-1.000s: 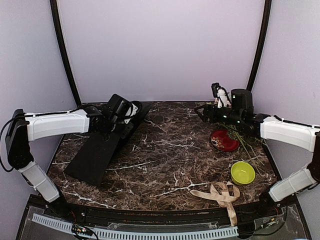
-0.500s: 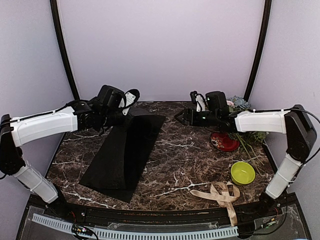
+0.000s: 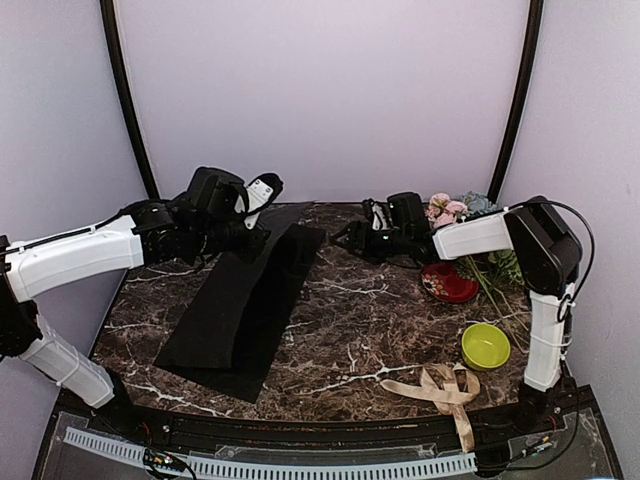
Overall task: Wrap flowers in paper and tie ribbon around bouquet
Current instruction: Place the folded wrapping paper at the center of the board, then pick up the folded wrapping paper from the center of the board.
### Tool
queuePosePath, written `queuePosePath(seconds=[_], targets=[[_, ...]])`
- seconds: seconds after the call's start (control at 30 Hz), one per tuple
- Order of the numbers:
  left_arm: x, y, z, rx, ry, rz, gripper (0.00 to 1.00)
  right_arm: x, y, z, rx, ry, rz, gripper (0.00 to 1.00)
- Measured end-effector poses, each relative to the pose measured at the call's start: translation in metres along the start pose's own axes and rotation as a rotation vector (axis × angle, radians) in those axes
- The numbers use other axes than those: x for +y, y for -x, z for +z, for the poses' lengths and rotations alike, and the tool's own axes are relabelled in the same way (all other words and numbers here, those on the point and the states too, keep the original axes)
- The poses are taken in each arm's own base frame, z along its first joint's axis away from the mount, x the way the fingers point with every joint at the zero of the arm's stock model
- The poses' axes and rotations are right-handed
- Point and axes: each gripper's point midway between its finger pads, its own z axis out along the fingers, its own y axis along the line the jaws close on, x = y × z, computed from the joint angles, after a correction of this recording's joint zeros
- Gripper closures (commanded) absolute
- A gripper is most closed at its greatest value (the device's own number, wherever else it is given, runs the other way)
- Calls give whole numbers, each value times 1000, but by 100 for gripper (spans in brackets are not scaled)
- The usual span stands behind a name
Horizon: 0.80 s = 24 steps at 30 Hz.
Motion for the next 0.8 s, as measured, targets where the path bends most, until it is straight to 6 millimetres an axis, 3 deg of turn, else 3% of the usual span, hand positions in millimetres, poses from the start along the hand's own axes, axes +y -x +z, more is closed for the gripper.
queuePosePath(seconds=[0.2, 0.33, 0.37, 0.4, 0.47, 0.57, 0.67, 0.8], targets=[[-2, -1, 1, -5, 2, 18, 100, 18, 33, 1, -110, 127, 176, 22], [-3, -17, 10, 20, 6, 19, 100, 28, 48, 25, -120, 179, 237, 26], [-2, -23, 14, 36, 7, 10, 96, 31, 48, 34, -111, 190, 243, 26], [0, -29, 20, 57, 3, -9, 86, 32, 45, 41, -101, 195, 250, 27], [19, -47, 39, 114, 25, -77, 68, 28, 35, 49, -74, 178, 275, 28], [76, -92, 64, 225, 134, -236, 55, 24, 20, 55, -35, 142, 292, 28], [124, -140, 77, 327, 229, -382, 53, 23, 7, 59, -4, 111, 286, 28], [150, -184, 86, 416, 275, -506, 53, 19, -6, 62, 29, 77, 294, 29]])
